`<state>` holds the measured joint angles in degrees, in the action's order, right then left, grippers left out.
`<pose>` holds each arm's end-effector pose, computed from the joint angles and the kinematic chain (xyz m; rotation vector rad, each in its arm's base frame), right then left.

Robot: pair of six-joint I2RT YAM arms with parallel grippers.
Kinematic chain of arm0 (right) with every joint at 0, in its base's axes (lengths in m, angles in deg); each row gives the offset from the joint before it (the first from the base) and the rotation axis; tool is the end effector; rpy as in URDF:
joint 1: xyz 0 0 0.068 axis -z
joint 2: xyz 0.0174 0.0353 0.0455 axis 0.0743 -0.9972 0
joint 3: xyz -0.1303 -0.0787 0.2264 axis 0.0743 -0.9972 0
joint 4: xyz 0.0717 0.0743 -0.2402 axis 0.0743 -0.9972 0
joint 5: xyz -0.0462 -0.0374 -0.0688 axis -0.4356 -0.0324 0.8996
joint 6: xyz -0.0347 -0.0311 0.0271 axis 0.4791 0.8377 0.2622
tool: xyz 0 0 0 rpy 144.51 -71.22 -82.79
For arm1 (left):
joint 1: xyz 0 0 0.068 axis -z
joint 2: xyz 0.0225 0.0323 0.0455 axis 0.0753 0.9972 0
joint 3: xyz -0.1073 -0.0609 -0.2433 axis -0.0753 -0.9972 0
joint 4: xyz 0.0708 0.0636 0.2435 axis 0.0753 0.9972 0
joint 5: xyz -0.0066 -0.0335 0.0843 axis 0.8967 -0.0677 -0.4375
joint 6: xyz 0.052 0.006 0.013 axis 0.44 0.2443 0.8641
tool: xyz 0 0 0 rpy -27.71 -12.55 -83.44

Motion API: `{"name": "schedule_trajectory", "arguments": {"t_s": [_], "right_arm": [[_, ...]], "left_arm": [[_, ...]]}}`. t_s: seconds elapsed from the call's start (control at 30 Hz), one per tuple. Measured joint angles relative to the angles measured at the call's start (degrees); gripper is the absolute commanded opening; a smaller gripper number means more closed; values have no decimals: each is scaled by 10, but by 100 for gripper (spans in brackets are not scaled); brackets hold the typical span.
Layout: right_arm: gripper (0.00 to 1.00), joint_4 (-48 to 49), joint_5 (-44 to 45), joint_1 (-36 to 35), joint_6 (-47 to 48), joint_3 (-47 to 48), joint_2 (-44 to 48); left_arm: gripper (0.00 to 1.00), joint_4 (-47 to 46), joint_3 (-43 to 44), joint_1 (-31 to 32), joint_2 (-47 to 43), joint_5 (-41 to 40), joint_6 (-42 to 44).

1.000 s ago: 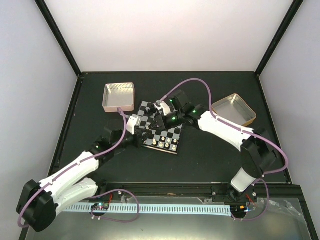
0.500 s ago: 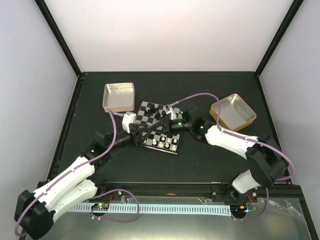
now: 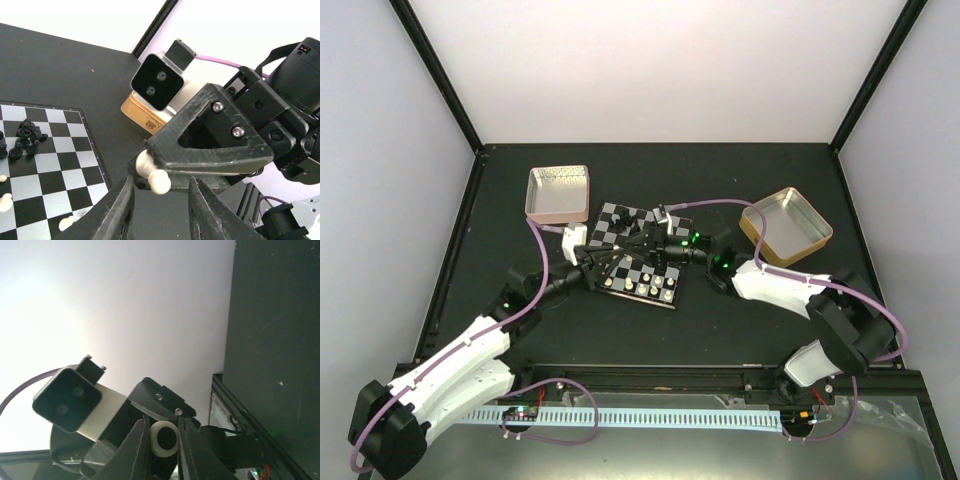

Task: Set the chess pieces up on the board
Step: Place the chess piece on the chessboard.

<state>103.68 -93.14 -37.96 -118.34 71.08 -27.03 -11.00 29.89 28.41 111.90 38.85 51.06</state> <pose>0.2252 0.2353 0.2466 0.1498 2.2456 2.0629 0.1514 -0.1137 0.2550 0.2885 1.8142 -1.1939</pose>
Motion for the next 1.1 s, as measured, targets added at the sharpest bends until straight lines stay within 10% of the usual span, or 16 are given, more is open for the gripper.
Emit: {"name": "schedule_trajectory", "arguments": {"t_s": [1.1], "right_arm": [[7,17,-12,0,-11,-1,-1]], "left_arm": [[27,6,11,0,0,-7,19]]}}
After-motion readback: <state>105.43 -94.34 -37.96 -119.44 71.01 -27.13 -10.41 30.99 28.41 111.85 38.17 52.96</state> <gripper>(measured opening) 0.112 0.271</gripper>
